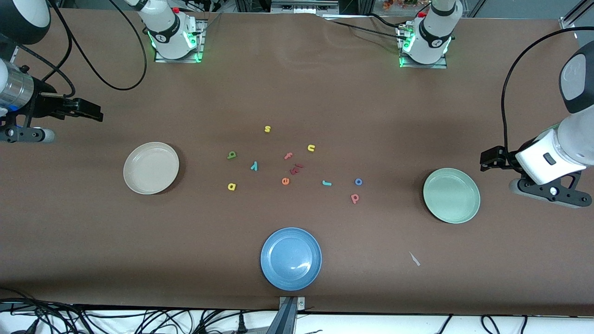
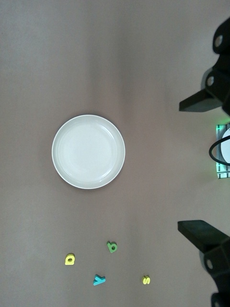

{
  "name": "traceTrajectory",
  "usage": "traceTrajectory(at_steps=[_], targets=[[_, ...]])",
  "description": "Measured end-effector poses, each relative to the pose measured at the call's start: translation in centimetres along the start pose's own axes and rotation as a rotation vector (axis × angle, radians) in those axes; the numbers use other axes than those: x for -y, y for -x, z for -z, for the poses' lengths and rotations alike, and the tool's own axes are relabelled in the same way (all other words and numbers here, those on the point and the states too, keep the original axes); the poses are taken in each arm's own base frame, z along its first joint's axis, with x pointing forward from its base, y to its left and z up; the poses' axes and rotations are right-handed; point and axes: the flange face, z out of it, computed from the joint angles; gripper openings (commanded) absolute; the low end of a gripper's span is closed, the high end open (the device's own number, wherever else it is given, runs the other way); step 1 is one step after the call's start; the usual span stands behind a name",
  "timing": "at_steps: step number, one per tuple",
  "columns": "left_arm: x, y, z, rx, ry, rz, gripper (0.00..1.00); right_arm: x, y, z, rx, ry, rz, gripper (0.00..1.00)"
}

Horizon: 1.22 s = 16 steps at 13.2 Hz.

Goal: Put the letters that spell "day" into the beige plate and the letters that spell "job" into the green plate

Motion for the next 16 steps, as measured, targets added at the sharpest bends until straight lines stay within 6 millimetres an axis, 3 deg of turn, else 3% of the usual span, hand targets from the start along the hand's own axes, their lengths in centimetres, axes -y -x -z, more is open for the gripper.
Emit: traceTrajectory(at_steps=[16], targets=[[-0.16, -0.03, -0.02, -0.002, 0.014, 0.000, 1.00, -0.06, -0.01, 0.00, 0.000, 0.000, 0.011, 1.00]])
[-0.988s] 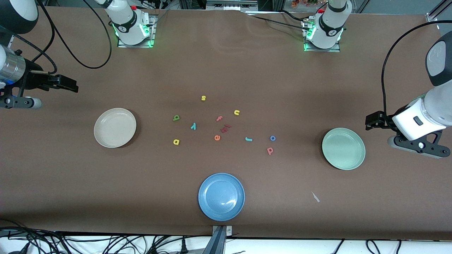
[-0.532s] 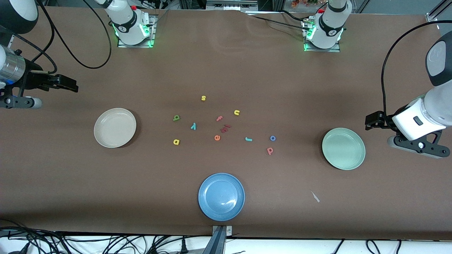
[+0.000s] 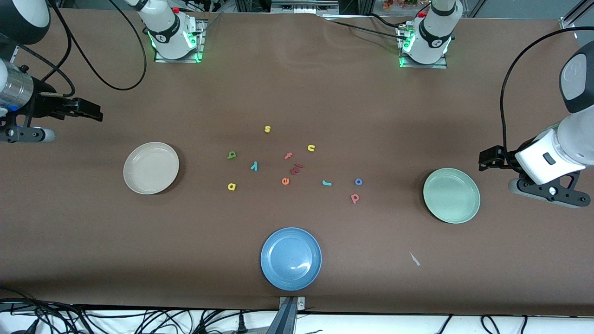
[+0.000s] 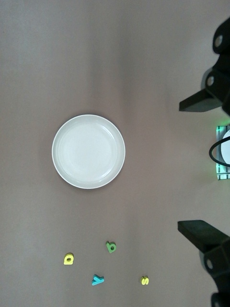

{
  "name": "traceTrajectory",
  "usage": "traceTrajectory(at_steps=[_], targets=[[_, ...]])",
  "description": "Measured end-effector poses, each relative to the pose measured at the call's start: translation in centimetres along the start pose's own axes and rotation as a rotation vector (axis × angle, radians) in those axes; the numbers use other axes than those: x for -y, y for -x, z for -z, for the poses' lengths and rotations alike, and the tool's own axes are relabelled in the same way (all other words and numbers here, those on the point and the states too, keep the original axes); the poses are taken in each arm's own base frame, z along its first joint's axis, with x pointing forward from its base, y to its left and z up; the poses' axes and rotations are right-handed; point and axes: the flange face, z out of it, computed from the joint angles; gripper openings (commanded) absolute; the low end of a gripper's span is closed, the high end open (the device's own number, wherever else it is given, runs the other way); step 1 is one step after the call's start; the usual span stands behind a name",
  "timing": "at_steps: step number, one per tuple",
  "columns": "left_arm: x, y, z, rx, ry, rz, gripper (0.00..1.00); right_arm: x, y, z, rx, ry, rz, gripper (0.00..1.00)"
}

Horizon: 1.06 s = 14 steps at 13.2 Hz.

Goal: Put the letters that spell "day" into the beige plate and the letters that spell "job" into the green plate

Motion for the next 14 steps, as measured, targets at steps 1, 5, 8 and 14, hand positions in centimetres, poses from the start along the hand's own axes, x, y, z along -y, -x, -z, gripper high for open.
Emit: traceTrajectory(at_steps=[1, 5, 8, 14], targets=[[0.0, 0.0, -0.1, 0.001, 0.000, 0.000, 1.00, 0.0, 0.0, 0.0, 0.000, 0.000, 0.000, 1.00], [-0.1, -0.1, -0.2, 0.004, 0.001, -0.001, 1.00, -0.1, 0.0, 0.0, 0.000, 0.000, -0.001, 1.00], [0.0, -0.2, -0.6, 0.010, 0.003, -0.002, 1.00, -0.1, 0.0, 0.0, 0.000, 0.000, -0.001, 1.00], [0.1, -0.8, -2.6, 0.040, 0.013, -0.003, 1.00, -0.1, 0.0, 0.0, 0.001, 0.000, -0.002, 1.00]])
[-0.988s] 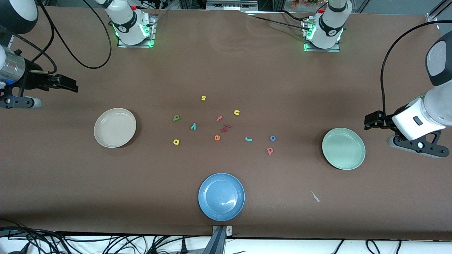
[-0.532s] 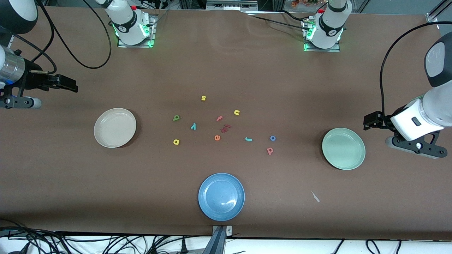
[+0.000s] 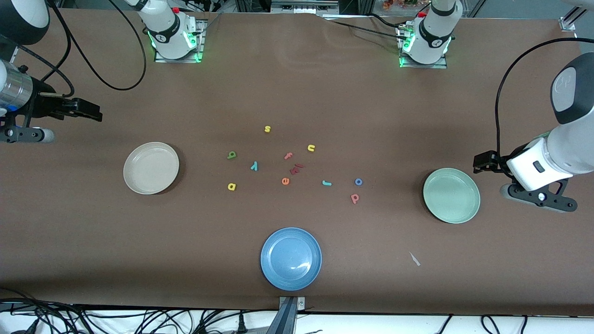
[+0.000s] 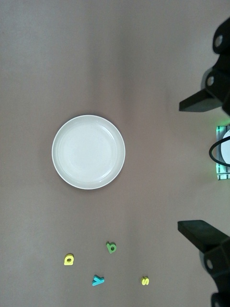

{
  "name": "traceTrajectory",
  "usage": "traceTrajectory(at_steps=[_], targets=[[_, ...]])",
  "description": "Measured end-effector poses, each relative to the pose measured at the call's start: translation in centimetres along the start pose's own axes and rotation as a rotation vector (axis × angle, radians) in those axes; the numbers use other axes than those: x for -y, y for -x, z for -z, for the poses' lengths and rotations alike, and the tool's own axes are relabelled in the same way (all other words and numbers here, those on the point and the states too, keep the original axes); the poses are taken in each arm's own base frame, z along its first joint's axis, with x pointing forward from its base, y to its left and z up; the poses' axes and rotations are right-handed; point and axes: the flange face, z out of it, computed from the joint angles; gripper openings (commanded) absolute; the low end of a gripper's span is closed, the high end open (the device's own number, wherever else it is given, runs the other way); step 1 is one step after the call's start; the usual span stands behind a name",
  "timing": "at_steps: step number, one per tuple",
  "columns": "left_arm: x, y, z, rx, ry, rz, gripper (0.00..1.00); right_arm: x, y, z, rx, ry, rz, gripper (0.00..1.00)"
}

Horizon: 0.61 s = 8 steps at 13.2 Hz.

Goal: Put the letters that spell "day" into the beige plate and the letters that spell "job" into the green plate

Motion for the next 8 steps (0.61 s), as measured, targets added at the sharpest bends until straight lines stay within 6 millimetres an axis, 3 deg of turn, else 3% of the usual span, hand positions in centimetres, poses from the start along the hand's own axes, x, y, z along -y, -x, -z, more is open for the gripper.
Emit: traceTrajectory(at_steps=[8], targets=[[0.04, -0.15, -0.41, 0.006, 0.002, 0.000, 1.00, 0.00, -0.01, -0.02, 0.000, 0.000, 0.000, 1.00]])
